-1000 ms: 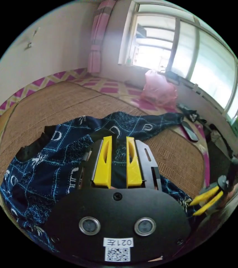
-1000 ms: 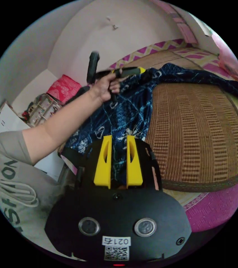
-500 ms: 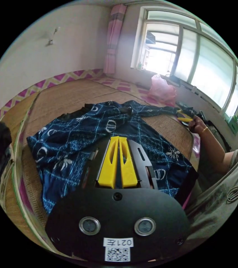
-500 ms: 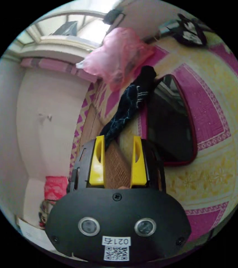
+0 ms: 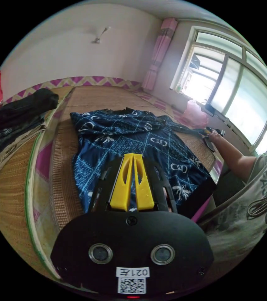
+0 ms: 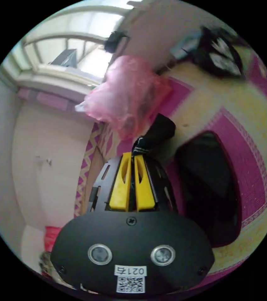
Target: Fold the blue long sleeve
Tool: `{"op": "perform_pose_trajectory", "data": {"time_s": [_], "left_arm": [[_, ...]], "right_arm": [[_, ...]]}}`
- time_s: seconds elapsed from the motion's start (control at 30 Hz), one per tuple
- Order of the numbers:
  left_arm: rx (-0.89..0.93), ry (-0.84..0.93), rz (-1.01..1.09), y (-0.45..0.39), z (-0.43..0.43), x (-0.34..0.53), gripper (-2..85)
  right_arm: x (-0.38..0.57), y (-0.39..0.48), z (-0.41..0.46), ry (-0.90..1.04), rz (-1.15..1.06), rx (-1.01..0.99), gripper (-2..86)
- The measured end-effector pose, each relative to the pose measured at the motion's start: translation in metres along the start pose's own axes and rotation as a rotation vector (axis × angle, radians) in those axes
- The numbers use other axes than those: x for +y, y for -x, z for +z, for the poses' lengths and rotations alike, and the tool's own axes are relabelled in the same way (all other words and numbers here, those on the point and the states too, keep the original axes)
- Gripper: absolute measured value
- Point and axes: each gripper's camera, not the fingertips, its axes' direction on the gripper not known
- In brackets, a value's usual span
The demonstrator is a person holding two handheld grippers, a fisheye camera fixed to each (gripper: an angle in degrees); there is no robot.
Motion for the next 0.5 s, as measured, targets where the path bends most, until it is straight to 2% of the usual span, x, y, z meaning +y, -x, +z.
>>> {"op": "perform_pose_trajectory", "data": {"time_s": [0.13,0.23,0.4,0.5], "left_arm": [[-0.013,0.003,0.001,0.019,-0.033,0.030,-1.0],[-0.029,0.015,0.019,0.030,-0.057,0.052,-1.0],[-0.053,0.005,0.013,0.050,-0.100,0.089,-1.0],[-0.043,-0.017,-0.028,0.065,-0.122,0.112,-1.0]], "right_arm": [[0.045,0.134,-0.009,0.031,-0.339,-0.084,-0.7],[0.118,0.260,-0.015,0.064,-0.612,-0.186,-0.7],[0.301,0.450,0.010,0.175,-0.987,-0.284,-0.8],[0.418,0.517,0.051,0.294,-1.115,-0.307,-0.9]]}}
